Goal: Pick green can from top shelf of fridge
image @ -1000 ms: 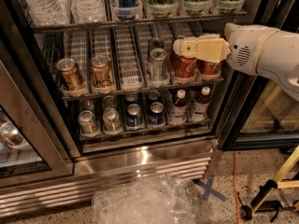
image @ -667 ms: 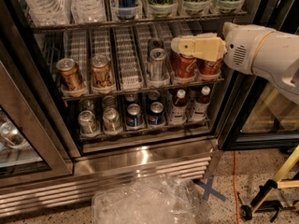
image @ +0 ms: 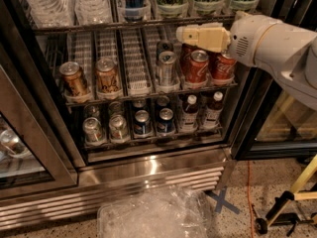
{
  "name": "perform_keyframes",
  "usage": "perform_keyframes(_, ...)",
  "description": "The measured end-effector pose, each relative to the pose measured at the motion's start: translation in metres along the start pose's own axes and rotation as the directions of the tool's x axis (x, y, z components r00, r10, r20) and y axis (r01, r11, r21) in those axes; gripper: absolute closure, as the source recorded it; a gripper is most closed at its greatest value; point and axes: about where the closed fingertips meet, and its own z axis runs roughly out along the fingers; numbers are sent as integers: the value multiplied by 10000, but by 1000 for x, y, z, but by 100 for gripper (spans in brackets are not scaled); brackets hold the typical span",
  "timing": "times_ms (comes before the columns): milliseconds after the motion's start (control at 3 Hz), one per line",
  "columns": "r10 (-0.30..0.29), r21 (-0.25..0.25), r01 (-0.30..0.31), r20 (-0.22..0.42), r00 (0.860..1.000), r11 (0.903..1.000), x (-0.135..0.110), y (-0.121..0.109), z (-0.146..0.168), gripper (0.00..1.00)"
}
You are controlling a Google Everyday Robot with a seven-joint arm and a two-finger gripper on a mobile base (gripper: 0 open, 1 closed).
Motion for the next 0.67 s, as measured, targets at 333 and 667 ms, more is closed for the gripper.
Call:
perform_keyframes(333,-487,214,483,229,9985,9986,-15,0,8,0)
perform_keyframes(667,-970,366,954,433,9943,9948,-32,4,15,12)
